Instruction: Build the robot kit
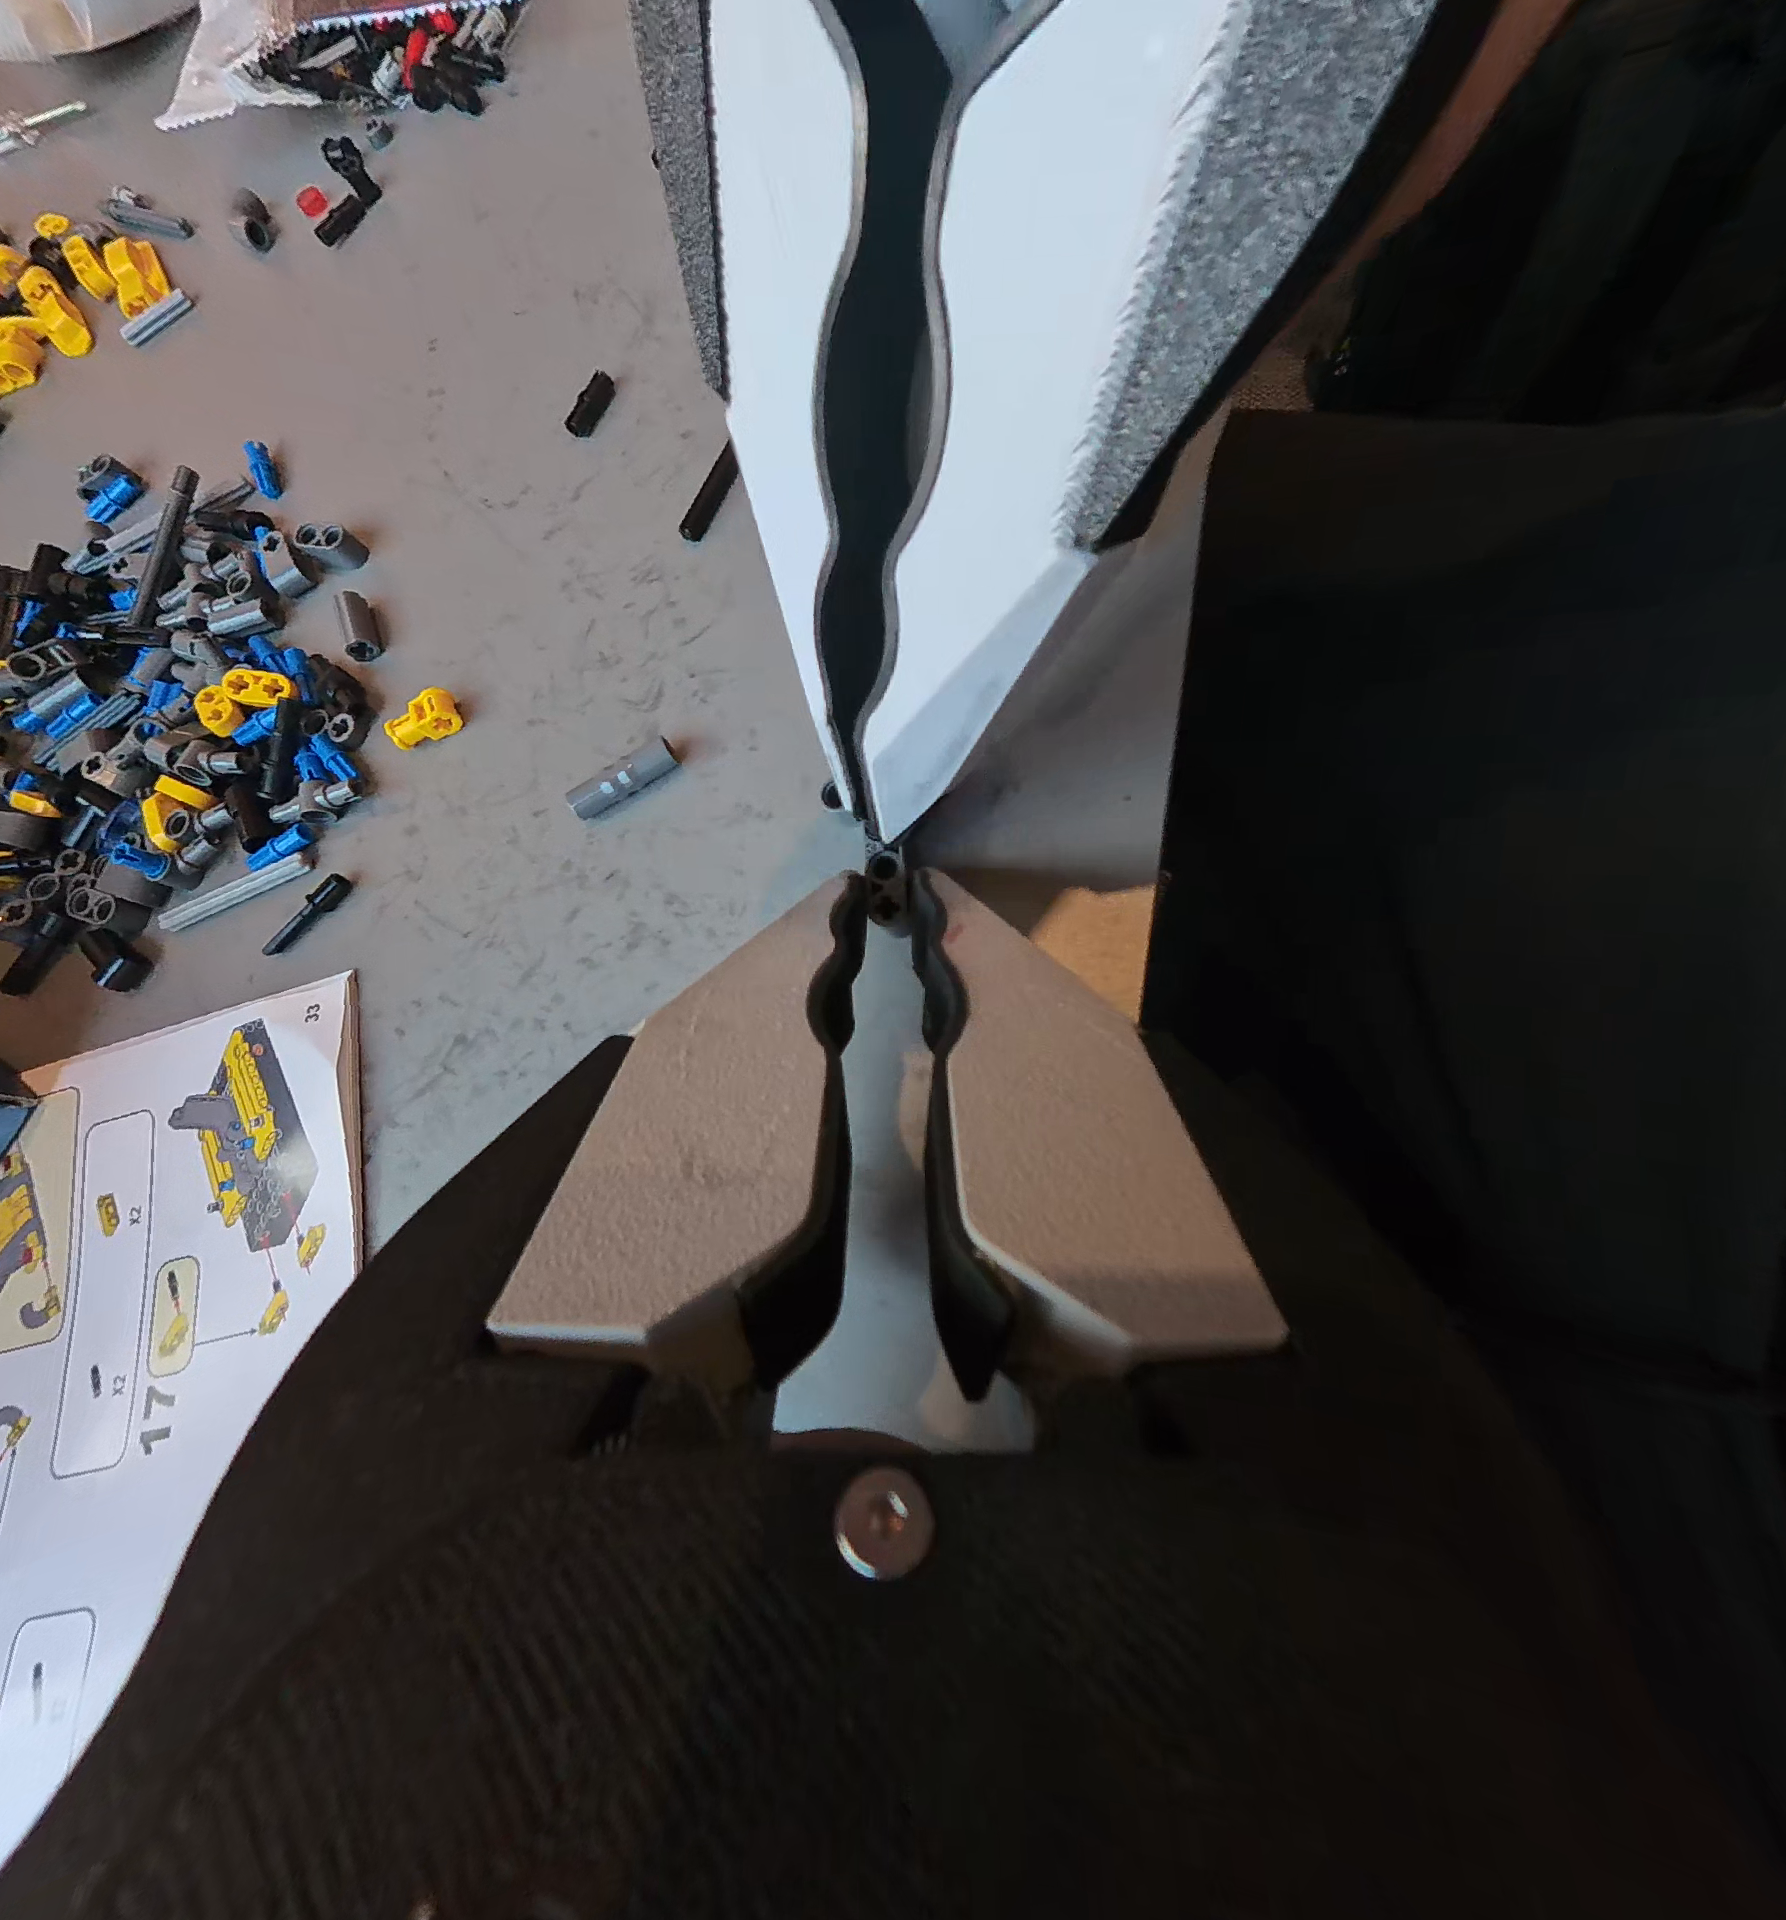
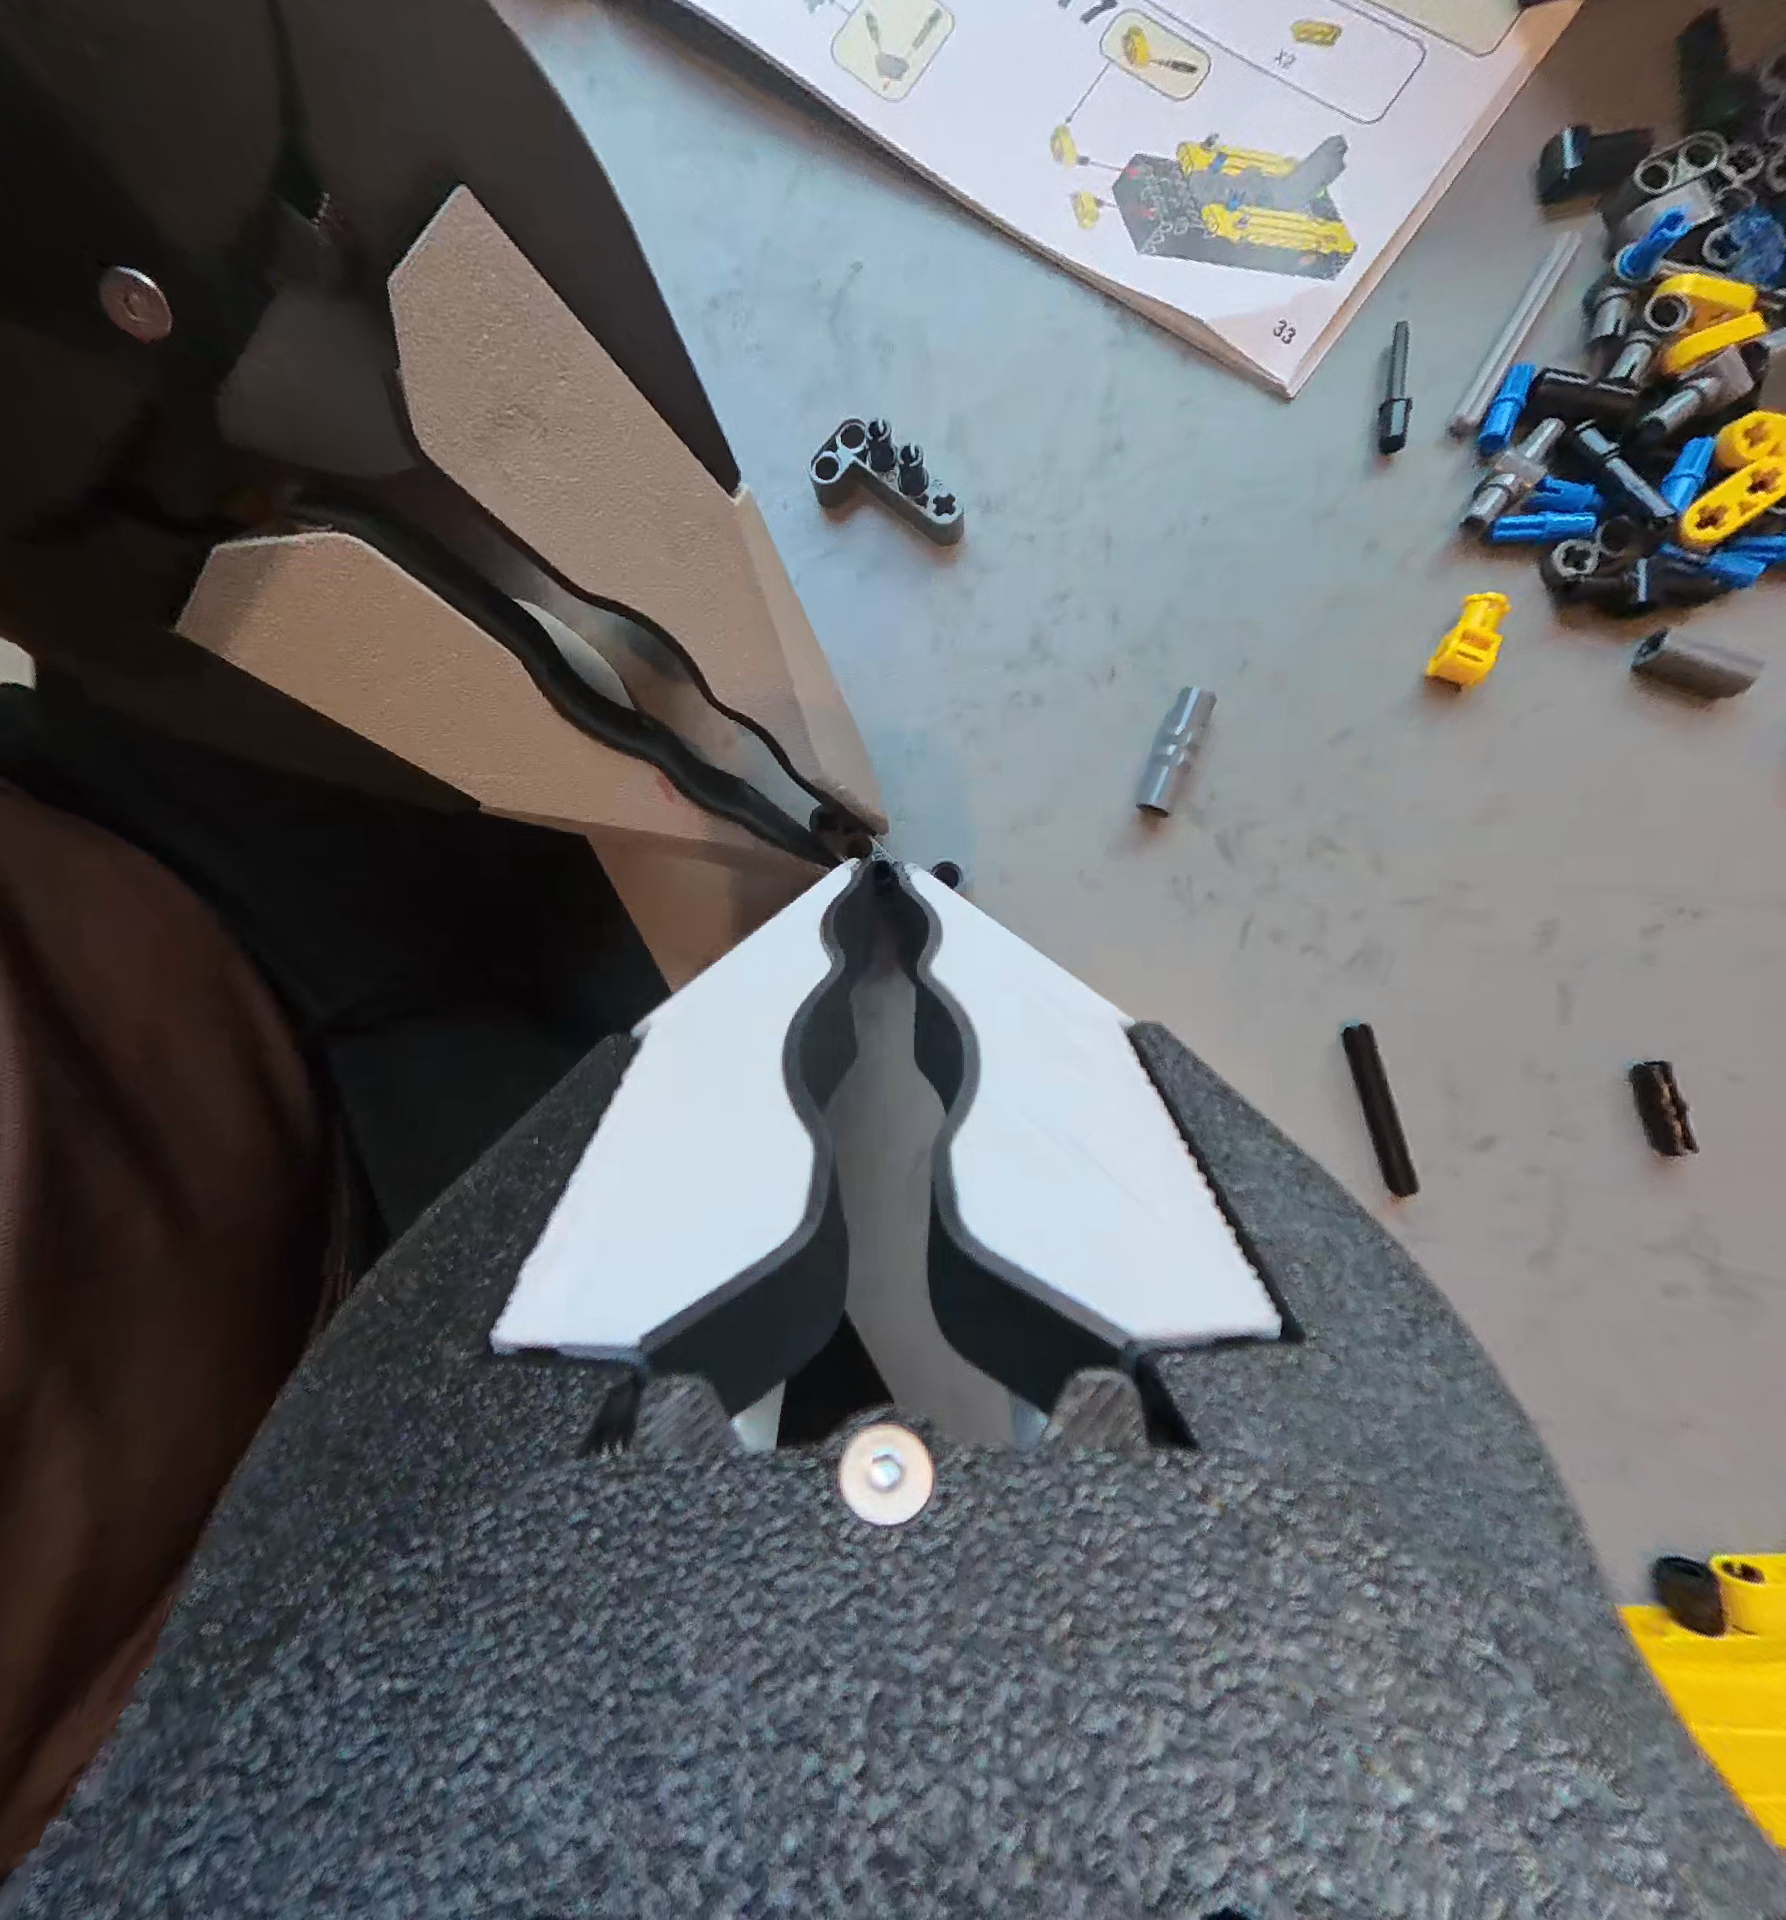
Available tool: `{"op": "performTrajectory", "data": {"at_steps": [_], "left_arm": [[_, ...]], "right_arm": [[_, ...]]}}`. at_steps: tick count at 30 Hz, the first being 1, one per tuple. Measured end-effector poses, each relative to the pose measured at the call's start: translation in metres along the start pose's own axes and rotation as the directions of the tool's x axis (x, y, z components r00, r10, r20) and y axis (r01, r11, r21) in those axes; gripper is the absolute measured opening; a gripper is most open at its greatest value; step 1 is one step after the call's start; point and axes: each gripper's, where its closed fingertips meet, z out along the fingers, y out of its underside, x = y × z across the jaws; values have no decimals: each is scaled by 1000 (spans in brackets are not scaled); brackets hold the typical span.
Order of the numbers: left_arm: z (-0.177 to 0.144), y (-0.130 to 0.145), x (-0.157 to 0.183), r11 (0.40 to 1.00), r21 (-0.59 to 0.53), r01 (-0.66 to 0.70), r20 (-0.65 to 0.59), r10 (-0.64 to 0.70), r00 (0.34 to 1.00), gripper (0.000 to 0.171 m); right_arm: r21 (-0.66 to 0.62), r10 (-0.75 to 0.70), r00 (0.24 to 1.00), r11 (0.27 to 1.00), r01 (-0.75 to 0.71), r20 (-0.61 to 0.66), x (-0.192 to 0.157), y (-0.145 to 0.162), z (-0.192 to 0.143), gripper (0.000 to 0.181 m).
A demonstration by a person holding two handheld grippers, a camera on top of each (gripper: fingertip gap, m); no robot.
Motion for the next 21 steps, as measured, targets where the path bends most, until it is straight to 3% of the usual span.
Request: {"op": "performTrajectory", "data": {"at_steps": [5,9,13,17,21], "left_arm": [[0,0,-1,1000,-1,14,0,-14,1000,5],[0,0,-1,1000,0,12,2,-12,1000,5],[0,0,-1,1000,1,18,-4,-18,1000,5],[0,0,-1,1000,1,22,-8,-22,1000,5],[0,1,-1,1000,0,25,-8,-25,1000,5]], "right_arm": [[57,228,961,969,-239,155,-1,-3,1,4],[111,90,993,989,-98,79,2,-6,-8,0],[213,51,998,975,-60,47,3,-24,-27,0],[119,-38,999,992,40,-15,0,-10,-10,0],[119,-59,997,991,64,-47,2,-13,-9,0]]}}
